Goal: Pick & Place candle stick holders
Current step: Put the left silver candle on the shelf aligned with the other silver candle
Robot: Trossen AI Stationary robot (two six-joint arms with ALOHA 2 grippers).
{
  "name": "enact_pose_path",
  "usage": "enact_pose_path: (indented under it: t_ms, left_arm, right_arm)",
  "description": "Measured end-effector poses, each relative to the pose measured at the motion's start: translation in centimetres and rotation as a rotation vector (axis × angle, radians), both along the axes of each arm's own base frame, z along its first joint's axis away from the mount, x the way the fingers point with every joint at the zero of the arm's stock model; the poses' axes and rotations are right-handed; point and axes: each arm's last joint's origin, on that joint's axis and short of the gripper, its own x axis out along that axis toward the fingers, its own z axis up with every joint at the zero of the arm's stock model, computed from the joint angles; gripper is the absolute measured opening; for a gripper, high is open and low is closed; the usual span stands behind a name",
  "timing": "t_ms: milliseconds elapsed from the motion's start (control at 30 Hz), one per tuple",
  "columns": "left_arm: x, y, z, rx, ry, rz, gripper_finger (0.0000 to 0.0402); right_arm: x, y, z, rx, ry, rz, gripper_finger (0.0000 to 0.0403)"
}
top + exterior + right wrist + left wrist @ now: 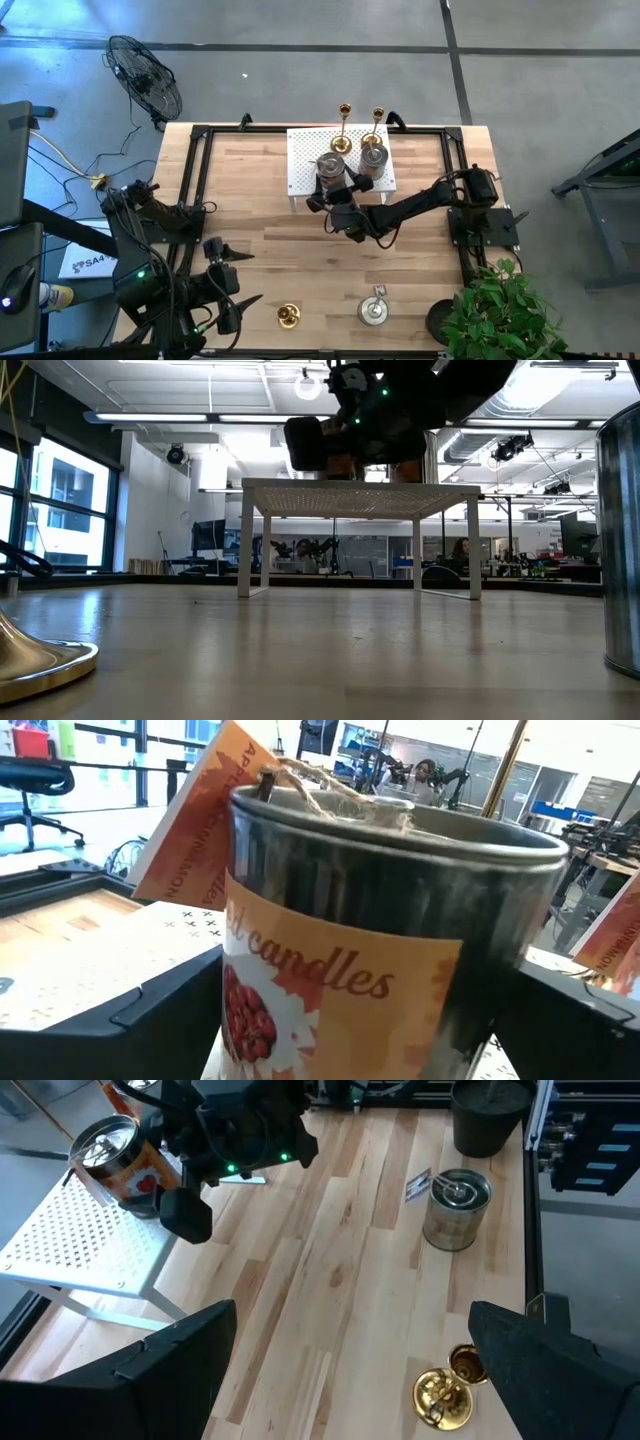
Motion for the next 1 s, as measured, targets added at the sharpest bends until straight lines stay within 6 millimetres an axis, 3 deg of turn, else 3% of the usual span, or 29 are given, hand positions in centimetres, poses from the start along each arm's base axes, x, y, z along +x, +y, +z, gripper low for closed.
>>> enact_pose_path:
  t_ms: [1000]
  left_arm:
    - [0.0,0.0,0.0,-0.01,0.0,0.003,0.0392]
  right_arm:
    - [0.1,0.3,3.2,-0.068,-0.086,0.028,0.0389]
